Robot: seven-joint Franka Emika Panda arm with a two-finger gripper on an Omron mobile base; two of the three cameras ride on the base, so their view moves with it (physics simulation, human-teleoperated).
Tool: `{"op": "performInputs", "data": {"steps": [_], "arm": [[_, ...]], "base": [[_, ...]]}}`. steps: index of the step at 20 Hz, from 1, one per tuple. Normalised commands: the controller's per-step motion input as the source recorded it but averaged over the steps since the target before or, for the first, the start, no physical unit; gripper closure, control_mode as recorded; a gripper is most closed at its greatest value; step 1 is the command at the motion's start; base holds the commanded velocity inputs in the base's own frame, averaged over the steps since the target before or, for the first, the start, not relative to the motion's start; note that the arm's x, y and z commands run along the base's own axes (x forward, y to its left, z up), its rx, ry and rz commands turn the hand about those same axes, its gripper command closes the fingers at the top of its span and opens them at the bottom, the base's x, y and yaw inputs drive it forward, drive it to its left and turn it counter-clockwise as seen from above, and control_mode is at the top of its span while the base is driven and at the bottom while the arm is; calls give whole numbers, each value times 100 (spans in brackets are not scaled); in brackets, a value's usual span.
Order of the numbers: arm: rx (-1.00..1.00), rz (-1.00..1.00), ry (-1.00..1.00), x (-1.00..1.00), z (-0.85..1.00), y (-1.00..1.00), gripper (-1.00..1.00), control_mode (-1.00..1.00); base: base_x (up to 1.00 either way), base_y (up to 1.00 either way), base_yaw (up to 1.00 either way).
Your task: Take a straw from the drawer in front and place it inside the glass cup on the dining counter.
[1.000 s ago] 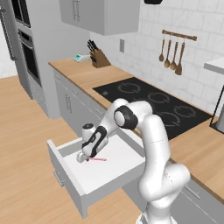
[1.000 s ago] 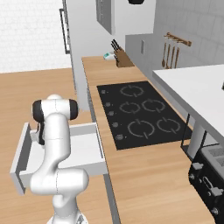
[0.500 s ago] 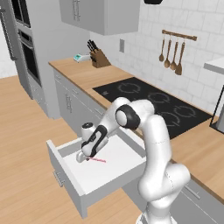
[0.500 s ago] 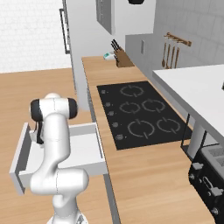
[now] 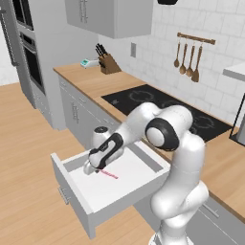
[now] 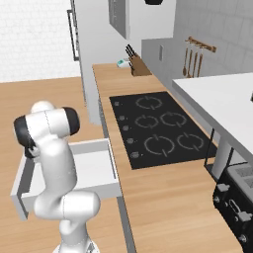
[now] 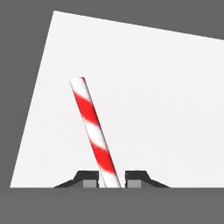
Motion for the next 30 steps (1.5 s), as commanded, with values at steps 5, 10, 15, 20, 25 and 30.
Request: {"op": "performInputs", "data": {"steps": [5,10,15,20,25,30], "arm": [[5,0,0,-37,100,-11,100,-100],[0,0,0,-21,100,-7,100,-100],[0,0,0,-24,100,-19,100,-100],[0,0,0,-42,100,-36,100,-100],[0,0,0,-57,100,-43,100,-100],[0,0,0,-67,94,-48,100,-100]], "base": [[0,0,0],[0,0,0],[0,0,0],[0,0,0],[0,0,0],[0,0,0]]}}
